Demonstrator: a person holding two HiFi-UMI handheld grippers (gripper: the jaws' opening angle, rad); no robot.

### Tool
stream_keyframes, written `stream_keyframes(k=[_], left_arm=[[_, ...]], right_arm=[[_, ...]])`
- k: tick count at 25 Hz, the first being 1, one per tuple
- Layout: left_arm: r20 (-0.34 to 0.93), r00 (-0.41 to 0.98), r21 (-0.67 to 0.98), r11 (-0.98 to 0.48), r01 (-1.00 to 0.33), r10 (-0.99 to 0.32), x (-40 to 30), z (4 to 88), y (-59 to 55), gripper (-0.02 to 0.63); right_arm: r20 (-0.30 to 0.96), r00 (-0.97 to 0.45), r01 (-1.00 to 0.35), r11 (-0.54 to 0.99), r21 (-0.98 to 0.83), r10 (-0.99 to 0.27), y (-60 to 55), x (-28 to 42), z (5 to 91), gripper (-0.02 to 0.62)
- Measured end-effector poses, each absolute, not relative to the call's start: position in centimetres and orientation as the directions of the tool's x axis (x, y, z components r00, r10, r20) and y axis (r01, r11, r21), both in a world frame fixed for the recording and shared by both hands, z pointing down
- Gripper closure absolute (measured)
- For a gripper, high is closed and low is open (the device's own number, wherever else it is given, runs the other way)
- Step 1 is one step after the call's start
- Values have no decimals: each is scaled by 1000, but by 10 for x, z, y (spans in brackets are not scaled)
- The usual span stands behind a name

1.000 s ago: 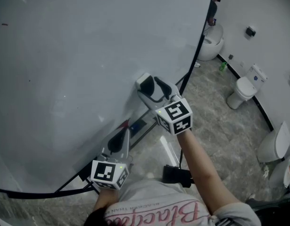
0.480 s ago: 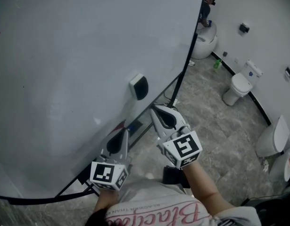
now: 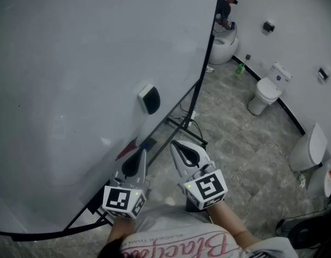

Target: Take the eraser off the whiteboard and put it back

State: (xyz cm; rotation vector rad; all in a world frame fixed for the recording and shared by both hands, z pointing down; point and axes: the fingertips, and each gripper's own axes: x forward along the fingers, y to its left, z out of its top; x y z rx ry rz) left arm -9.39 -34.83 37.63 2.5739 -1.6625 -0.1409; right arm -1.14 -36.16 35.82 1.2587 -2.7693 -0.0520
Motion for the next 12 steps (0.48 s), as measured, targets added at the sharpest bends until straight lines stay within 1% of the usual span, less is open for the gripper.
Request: stream_keyframes(k=[7, 12], left_arm=[[-42, 428, 112, -430, -896, -903, -91, 375, -343, 607], [-45, 441, 107, -443, -890, -897, -87, 373, -339, 607]], right_arm=[[83, -687, -718, 692, 70, -722, -340, -19, 379, 595], [100, -686, -719, 692, 61, -721, -333, -20, 384, 595]])
